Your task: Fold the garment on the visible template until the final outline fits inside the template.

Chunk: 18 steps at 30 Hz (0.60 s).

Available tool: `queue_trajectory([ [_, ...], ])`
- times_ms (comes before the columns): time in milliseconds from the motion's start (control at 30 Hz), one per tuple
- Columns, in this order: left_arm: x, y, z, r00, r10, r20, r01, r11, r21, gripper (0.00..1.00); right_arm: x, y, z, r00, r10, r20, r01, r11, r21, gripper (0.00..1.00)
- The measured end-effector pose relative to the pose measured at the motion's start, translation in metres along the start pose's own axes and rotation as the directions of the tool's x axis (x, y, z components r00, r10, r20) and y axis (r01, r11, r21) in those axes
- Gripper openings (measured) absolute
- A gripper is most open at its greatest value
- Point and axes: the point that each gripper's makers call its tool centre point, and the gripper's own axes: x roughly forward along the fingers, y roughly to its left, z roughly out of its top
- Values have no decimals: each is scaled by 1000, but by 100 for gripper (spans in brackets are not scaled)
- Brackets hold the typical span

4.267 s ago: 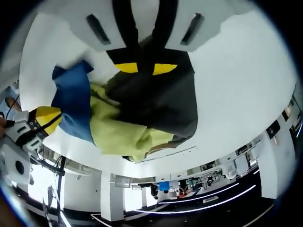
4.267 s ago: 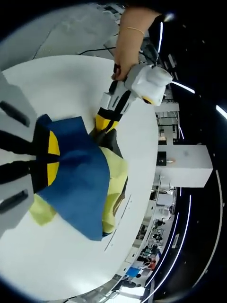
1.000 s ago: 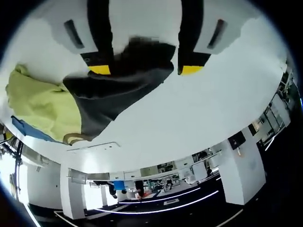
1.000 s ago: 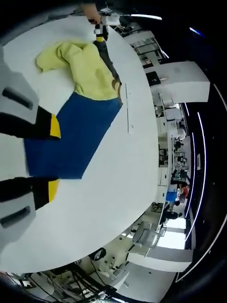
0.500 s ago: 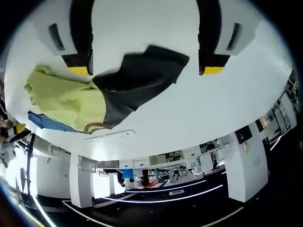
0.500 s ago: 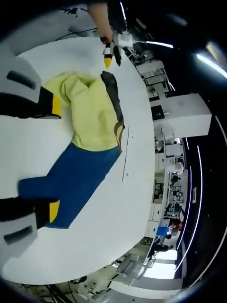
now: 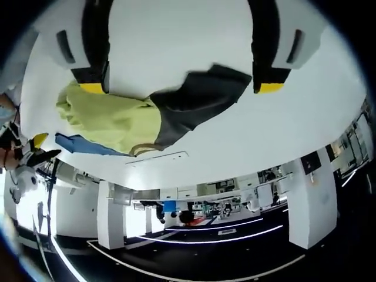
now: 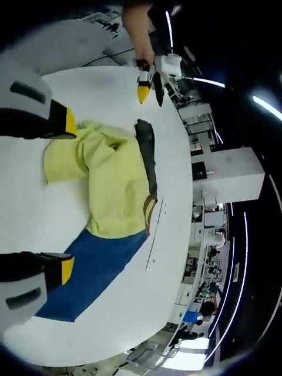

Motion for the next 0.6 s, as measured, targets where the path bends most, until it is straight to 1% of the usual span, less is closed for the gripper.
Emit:
queue_trajectory([
  [67, 1, -13, -1, 999, -34, -5, 35, 999, 13, 96, 4, 2, -5, 1000, 2, -17, -2, 1000, -4, 72],
  [100, 3, -22, -3, 998, -54, -17, 55, 998, 27, 95, 6, 2, -8, 1000, -3, -21, 3, 1000, 0, 69],
  [167, 4, -32, -4, 997, -73, -23, 74, 996, 53, 94, 8, 3, -11, 1000, -1, -23, 1, 1000, -1, 65],
  [267, 8, -49, -5, 994, -108, -24, 110, 990, 88, 89, 12, 3, -19, 999, -1, -38, 1, 1000, 2, 58],
  [367, 13, -68, -12, 988, -147, -50, 152, 981, 118, 84, 15, 4, -25, 999, -6, -52, 5, 1000, -10, 55],
  [433, 16, -79, -15, 983, -174, -56, 179, 978, 108, 79, 17, 4, -28, 998, -6, -58, 5, 1000, -11, 52],
  [500, 20, -86, -17, 981, -186, -53, 191, 977, 93, 75, 18, 5, -31, 998, -3, -64, 3, 1000, -9, 49],
  [600, 26, -97, -20, 979, -196, -50, 201, 975, 94, 71, 21, 7, -35, 997, 0, -73, -1, 1000, -7, 44],
])
